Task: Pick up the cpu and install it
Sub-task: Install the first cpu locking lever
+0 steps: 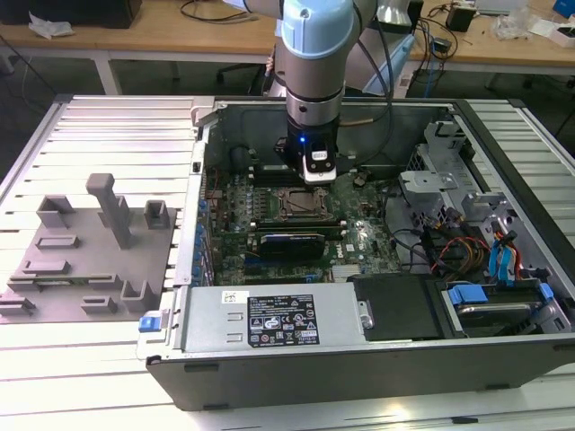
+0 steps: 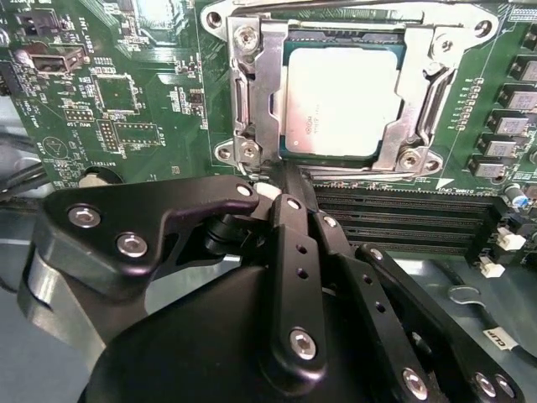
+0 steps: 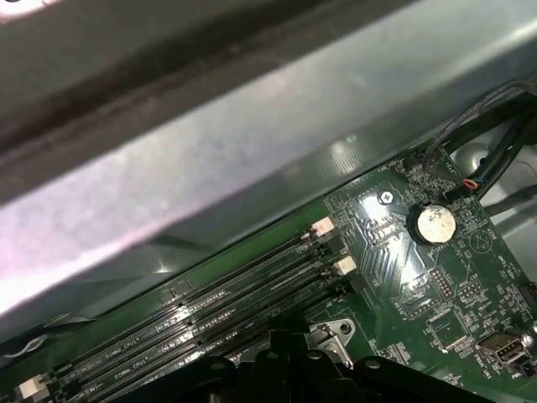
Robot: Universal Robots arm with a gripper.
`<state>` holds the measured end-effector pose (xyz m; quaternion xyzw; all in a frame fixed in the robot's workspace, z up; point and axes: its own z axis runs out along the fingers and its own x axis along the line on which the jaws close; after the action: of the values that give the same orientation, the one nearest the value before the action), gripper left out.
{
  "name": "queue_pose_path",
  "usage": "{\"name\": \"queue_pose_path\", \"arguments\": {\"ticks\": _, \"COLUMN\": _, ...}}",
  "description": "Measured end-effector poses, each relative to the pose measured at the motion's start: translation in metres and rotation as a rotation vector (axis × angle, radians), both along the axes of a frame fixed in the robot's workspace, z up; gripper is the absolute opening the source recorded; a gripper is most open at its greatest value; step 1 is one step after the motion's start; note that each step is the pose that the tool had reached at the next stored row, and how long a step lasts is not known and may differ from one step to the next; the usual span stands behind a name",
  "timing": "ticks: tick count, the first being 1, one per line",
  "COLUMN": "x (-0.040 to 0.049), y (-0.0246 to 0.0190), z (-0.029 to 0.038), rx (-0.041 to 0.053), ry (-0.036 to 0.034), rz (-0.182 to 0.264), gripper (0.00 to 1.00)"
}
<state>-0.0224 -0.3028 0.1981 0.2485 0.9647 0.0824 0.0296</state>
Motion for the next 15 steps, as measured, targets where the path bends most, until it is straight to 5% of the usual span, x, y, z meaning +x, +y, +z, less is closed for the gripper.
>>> {"name": "queue_pose_path", "arguments": {"ticks": 7, "x": 0.0, "y": 0.0, "z": 0.0165, "rx": -0.0035, "ry": 0.0, "rz": 0.0, "gripper": 0.11}}
{"name": "queue_pose_path", "arguments": {"ticks": 10, "x": 0.0, "y": 0.0, "z": 0.0233, "rx": -0.0143, "ry": 0.0, "rz": 0.0, "gripper": 0.11}}
{"name": "queue_pose_path", "arguments": {"ticks": 12, "x": 0.0, "y": 0.0001, "z": 0.0264, "rx": -0.0368, "ry": -0.0001, "rz": 0.0, "gripper": 0.11}}
{"name": "queue_pose_path", "arguments": {"ticks": 15, "x": 0.0, "y": 0.0, "z": 0.0272, "rx": -0.0886, "ry": 0.0008, "rz": 0.0, "gripper": 0.11}}
